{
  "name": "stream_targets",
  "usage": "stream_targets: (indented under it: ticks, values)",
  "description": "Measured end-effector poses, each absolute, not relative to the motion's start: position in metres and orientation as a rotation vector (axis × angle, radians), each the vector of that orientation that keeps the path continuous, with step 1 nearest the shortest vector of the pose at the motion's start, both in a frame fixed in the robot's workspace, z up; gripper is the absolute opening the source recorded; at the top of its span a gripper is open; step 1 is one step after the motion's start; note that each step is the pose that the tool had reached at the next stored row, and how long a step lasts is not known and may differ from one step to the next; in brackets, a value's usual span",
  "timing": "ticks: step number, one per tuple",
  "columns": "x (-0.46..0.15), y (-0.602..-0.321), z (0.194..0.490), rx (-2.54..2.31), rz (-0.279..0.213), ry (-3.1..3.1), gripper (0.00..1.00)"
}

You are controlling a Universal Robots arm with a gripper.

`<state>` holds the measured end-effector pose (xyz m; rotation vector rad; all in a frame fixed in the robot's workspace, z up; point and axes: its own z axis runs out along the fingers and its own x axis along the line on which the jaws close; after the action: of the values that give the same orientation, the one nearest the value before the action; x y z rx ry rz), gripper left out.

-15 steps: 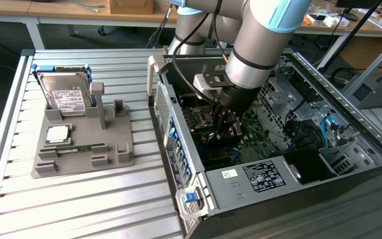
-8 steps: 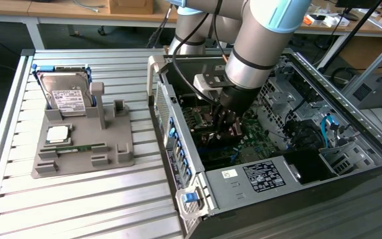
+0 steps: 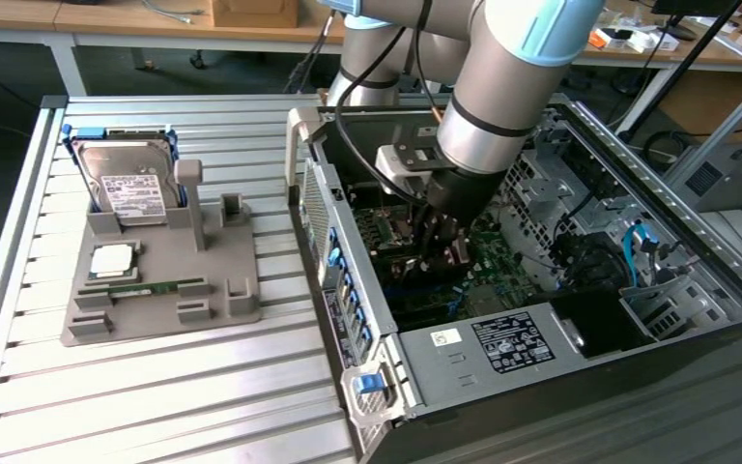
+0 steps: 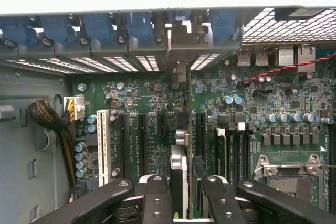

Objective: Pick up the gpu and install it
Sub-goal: 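Insert the gpu into the slot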

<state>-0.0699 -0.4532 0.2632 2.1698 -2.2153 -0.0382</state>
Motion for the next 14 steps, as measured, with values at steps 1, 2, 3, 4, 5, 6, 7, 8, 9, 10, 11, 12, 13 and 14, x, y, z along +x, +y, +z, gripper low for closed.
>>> stream_targets:
  ticks: [1, 2, 3, 4, 5, 6, 7, 8, 9, 10, 11, 12, 13, 14]
  values:
    - [-0.0699, -0.4532, 0.2630, 2.170, -0.038, -2.215, 0.27]
    - [-0.0698, -0.4532, 0.2629, 2.169, -0.036, -2.214, 0.27]
    - [-0.0698, -0.4531, 0.2629, 2.165, -0.028, -2.211, 0.27]
    - [-0.0698, -0.4530, 0.2628, 2.161, -0.018, -2.207, 0.27]
    - [-0.0698, -0.4529, 0.2628, 2.158, -0.011, -2.204, 0.27]
    - [-0.0698, -0.4527, 0.2629, 2.156, -0.008, -2.203, 0.27]
    - [-0.0698, -0.4524, 0.2628, 2.156, -0.007, -2.202, 0.27]
    - [-0.0698, -0.4519, 0.2629, 2.156, -0.007, -2.202, 0.27]
    - [-0.0698, -0.4510, 0.2629, 2.155, -0.007, -2.202, 0.27]
    - [-0.0697, -0.4502, 0.2629, 2.155, -0.007, -2.202, 0.27]
    - [-0.0696, -0.4491, 0.2629, 2.155, -0.007, -2.202, 0.27]
    - [-0.0696, -0.4486, 0.2629, 2.155, -0.007, -2.202, 0.27]
    - [-0.0695, -0.4480, 0.2629, 2.156, -0.007, -2.202, 0.27]
    - [-0.0695, -0.4476, 0.2628, 2.156, -0.007, -2.202, 0.27]
